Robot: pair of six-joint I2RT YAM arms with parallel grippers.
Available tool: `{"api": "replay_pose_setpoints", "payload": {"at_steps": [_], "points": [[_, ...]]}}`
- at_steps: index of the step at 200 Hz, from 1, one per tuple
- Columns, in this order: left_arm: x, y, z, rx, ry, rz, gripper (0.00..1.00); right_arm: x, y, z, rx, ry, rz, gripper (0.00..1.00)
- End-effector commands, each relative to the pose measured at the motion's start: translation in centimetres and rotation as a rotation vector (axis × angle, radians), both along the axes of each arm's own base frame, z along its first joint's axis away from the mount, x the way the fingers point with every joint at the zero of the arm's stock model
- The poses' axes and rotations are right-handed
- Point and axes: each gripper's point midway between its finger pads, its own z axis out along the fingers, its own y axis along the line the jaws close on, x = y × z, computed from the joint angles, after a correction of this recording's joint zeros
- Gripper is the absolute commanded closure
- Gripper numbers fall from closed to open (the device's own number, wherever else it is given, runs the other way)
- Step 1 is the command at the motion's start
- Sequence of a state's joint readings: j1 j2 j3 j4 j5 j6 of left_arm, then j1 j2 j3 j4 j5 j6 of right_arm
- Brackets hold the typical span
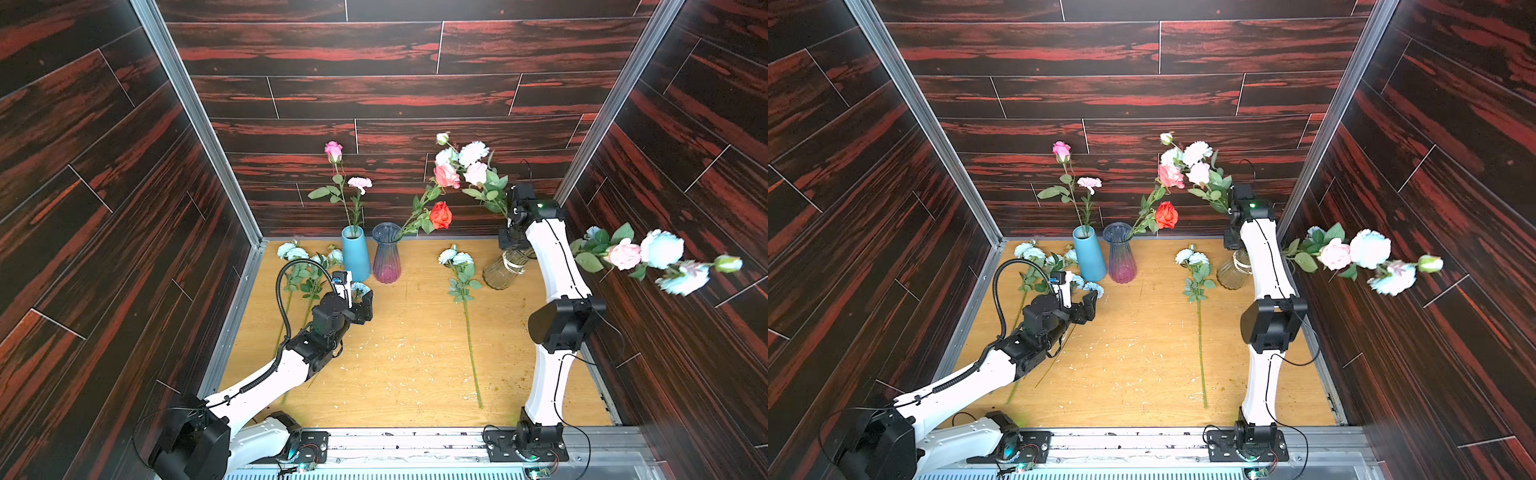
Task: Pick out blue flowers from the vase
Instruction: Pick up the vase from the corner of the board, then place the vase at the center of the board.
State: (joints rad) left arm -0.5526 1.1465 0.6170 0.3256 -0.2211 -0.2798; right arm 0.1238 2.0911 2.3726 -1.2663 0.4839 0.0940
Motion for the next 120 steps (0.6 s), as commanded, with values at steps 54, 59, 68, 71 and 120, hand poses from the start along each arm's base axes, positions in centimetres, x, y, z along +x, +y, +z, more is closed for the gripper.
{"api": "replay_pose_setpoints", "payload": {"at_steps": [54,59,68,71,120], "points": [[-0.4,3.0,0.8,-0.02,-0.043,0.096,0.16,-5.7,4.6,8.4,-0.111,-0.149,0.048,1.0],[-0.4,3.3,0.8,-0.022,-0.042,0.107,0.16,-6.1,5.1,8.5,-0.113,-0.148,0.056,1.0],[-0.4,4.0,0.7,-0.03,-0.039,0.126,0.16,-6.8,5.9,8.3,-0.12,-0.14,0.07,1.0],[-0.4,4.2,0.6,-0.032,-0.038,0.132,0.17,-7.0,6.2,8.4,-0.123,-0.142,0.073,1.0],[-0.4,6.0,0.4,-0.064,-0.035,0.18,0.17,-10.8,10.4,8.0,-0.122,-0.132,0.161,1.0]]}}
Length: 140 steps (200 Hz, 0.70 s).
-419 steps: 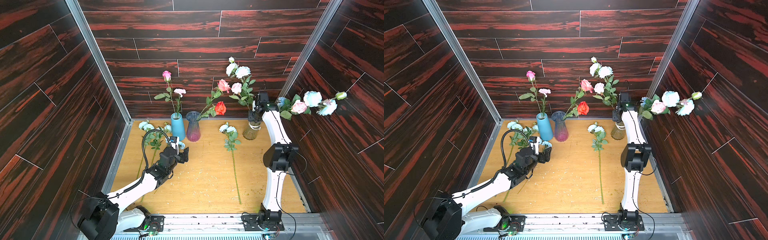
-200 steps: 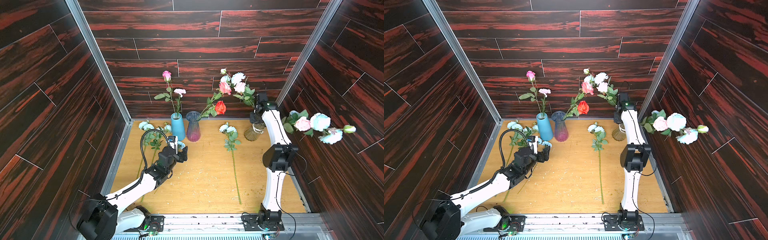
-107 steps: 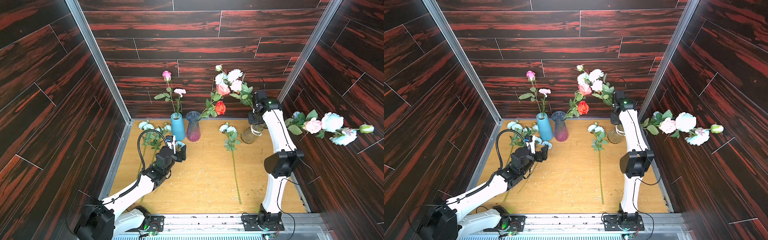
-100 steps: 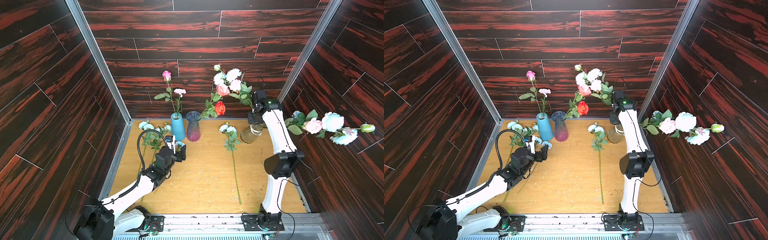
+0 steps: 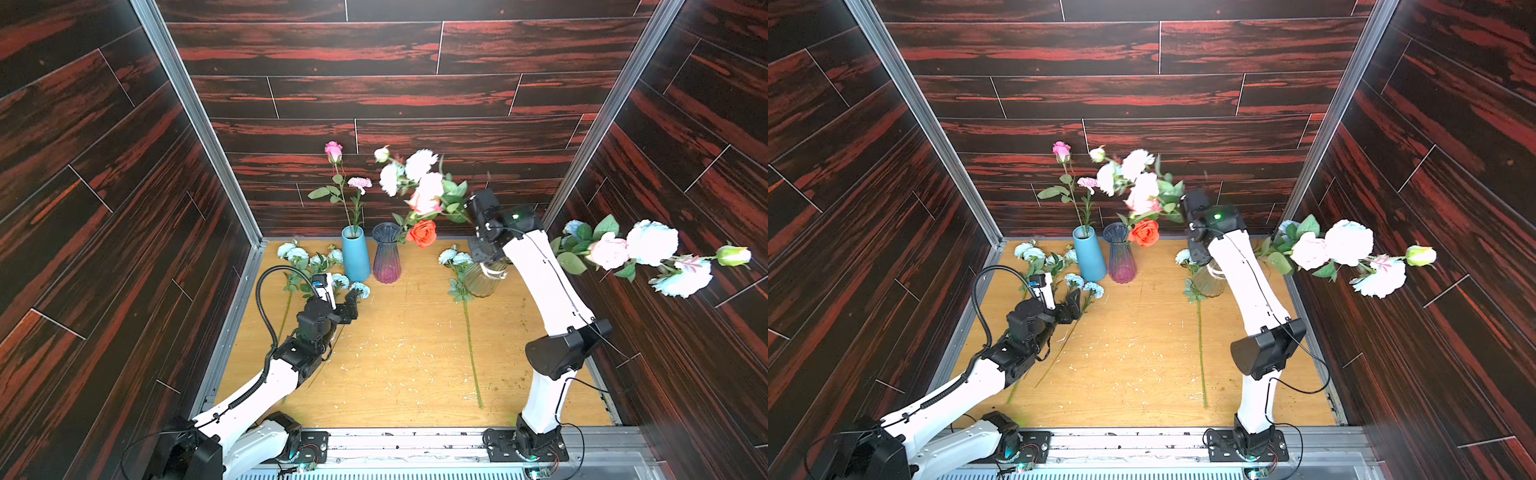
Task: Pick out blue flowers from the vase
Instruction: Place the vase at the center of the board.
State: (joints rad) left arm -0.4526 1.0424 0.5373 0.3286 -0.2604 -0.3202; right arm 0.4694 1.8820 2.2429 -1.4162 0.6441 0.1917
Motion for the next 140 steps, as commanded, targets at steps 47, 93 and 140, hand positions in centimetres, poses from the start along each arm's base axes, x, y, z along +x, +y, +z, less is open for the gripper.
{"api": "replay_pose_setpoints", "payload": {"at_steps": [47,93,140], "points": [[0.0,0.6,0.1,-0.032,-0.011,0.024,0.18,-4.5,2.0,4.7,0.03,-0.162,0.037,1.0],[0.2,0.4,-0.1,-0.038,-0.002,0.018,0.18,-6.3,3.6,7.4,0.035,-0.216,0.091,1.0],[0.3,0.5,-0.2,-0.038,-0.001,0.025,0.18,-7.9,5.6,8.3,0.044,-0.213,0.158,1.0]]}}
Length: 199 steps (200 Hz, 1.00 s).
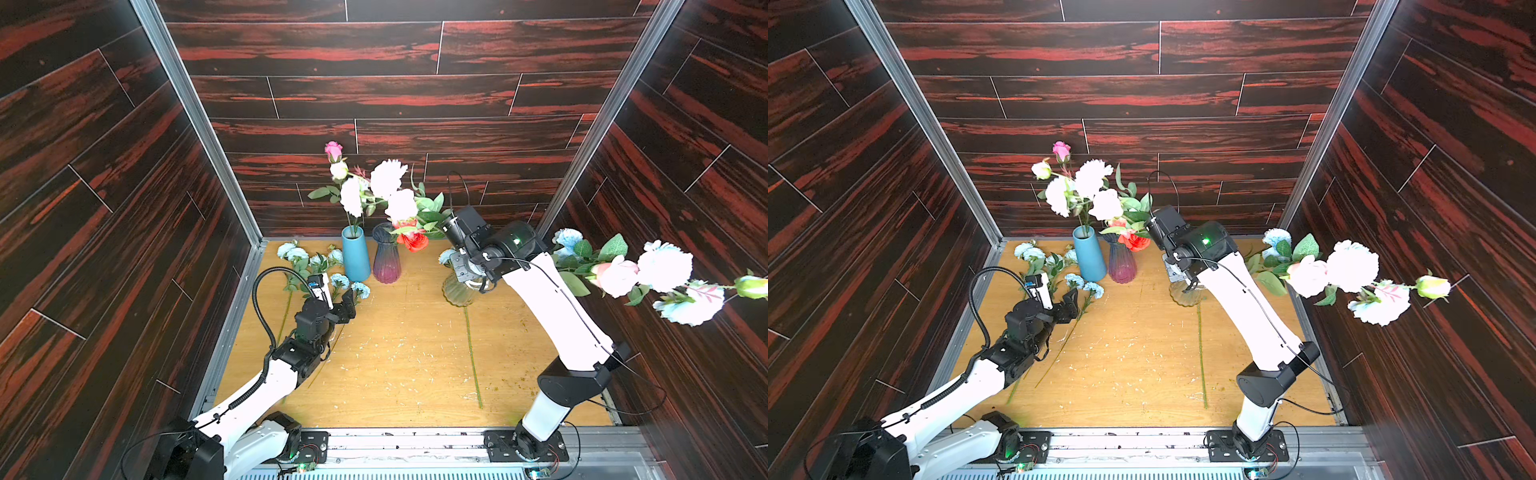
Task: Pick out blue flowers from the vase
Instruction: Place the vase at the center of the board.
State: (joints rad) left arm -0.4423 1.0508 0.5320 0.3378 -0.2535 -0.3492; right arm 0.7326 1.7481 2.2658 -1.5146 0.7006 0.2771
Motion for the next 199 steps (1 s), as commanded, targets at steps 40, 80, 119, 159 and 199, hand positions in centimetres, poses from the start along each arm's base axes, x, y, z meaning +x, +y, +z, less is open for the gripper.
{"api": "replay_pose_setpoints", "payload": {"at_steps": [40,80,119,159,199], "points": [[0.2,1.0,0.0,-0.001,-0.009,0.05,0.18,-2.9,3.2,2.4,0.041,-0.062,0.102,1.0],[0.2,3.0,-0.6,-0.008,0.011,0.144,0.19,-4.8,7.1,-0.6,0.043,0.017,0.201,1.0],[0.0,4.8,-1.1,-0.028,0.022,0.213,0.2,-5.6,10.9,-3.6,0.046,0.082,0.273,1.0],[-0.2,6.0,-1.5,-0.054,0.027,0.248,0.2,-5.7,13.8,-6.4,0.014,0.132,0.308,1.0],[-0.2,6.4,-1.7,-0.069,0.028,0.257,0.21,-5.7,15.5,-9.2,-0.008,0.173,0.313,1.0]]}}
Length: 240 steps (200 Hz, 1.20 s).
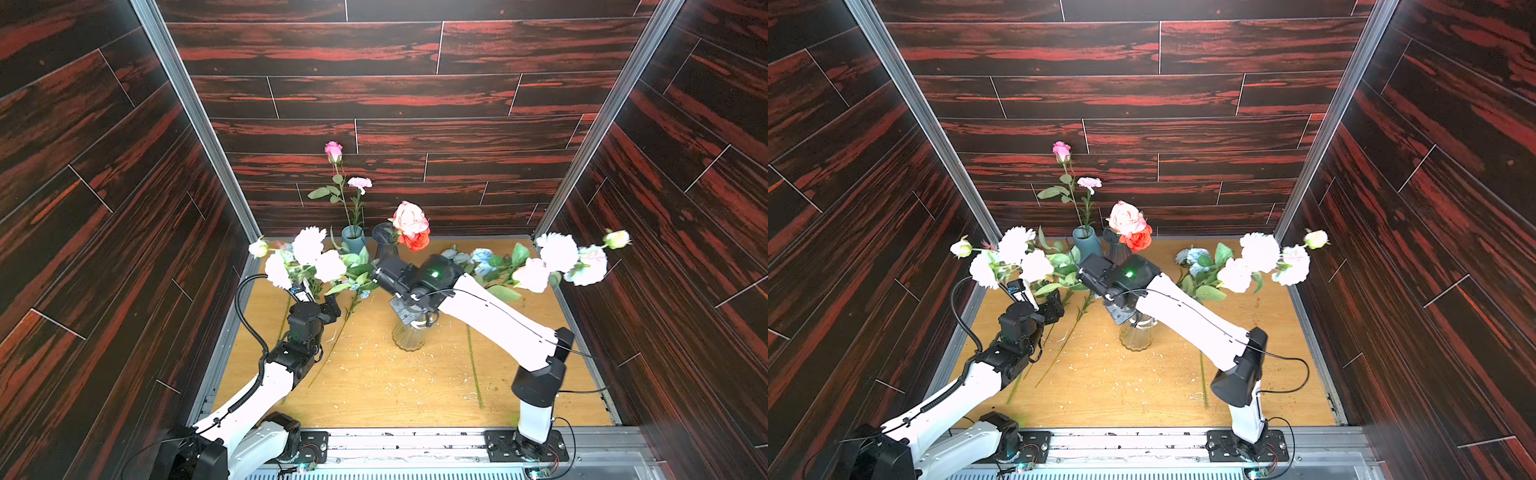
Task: Pick out blue flowers from the vase
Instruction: Place the vase at the center of the board.
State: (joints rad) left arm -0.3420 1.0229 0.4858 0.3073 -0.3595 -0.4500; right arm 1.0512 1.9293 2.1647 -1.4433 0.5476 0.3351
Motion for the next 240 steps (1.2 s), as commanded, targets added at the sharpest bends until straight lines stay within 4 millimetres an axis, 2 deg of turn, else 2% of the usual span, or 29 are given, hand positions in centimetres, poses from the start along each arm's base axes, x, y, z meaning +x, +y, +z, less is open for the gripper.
{"api": "replay_pose_setpoints", "payload": {"at_steps": [1,52,150,169,205,240], "points": [[-0.3,0.7,0.1,-0.017,-0.014,0.028,0.21,0.7,0.9,0.8,0.043,-0.062,-0.019,1.0],[-0.4,0.8,0.2,-0.022,-0.019,0.03,0.21,0.7,2.2,-2.3,0.025,-0.016,-0.018,1.0],[-0.6,1.1,0.4,-0.032,-0.031,0.034,0.21,-0.8,4.7,-4.7,-0.118,-0.033,0.001,1.0],[-0.7,1.1,0.4,-0.032,-0.033,0.033,0.21,-1.2,4.9,-4.7,-0.111,-0.031,0.001,0.9],[-0.8,1.1,0.6,-0.04,-0.049,0.029,0.21,-2.2,5.9,-3.5,-0.061,-0.036,0.023,0.72],[-1.2,0.9,1.3,-0.048,-0.076,0.009,0.21,-2.8,6.2,-2.8,-0.036,-0.037,0.032,0.61]]}}
